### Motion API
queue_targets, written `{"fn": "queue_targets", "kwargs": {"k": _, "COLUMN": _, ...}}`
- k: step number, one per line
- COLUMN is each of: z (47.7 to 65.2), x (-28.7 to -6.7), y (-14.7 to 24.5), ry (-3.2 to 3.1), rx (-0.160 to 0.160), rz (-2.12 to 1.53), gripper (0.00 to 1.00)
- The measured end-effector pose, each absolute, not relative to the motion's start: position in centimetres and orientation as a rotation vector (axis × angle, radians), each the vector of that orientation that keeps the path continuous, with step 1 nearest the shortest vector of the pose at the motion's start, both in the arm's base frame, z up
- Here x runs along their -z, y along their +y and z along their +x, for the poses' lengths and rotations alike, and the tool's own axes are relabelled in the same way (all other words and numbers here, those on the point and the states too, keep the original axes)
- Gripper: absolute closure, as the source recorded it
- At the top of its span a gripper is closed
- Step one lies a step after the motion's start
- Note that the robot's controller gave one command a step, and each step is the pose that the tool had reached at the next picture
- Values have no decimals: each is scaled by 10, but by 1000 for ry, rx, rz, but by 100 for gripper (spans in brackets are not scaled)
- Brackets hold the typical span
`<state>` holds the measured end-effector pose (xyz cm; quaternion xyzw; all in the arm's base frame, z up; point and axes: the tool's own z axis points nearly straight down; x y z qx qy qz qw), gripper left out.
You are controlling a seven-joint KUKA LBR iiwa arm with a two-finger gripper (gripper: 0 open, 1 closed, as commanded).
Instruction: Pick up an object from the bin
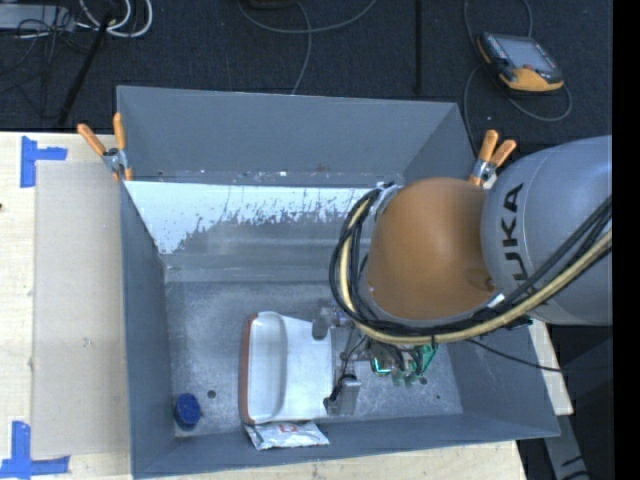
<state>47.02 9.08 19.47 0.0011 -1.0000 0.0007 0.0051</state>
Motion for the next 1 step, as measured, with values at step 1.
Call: {"fn": "queue_targets", "kwargs": {"k": 1, "z": 488, "x": -72, "y": 120, "ry": -3130, "rx": -5, "rz": -123, "gripper": 0}}
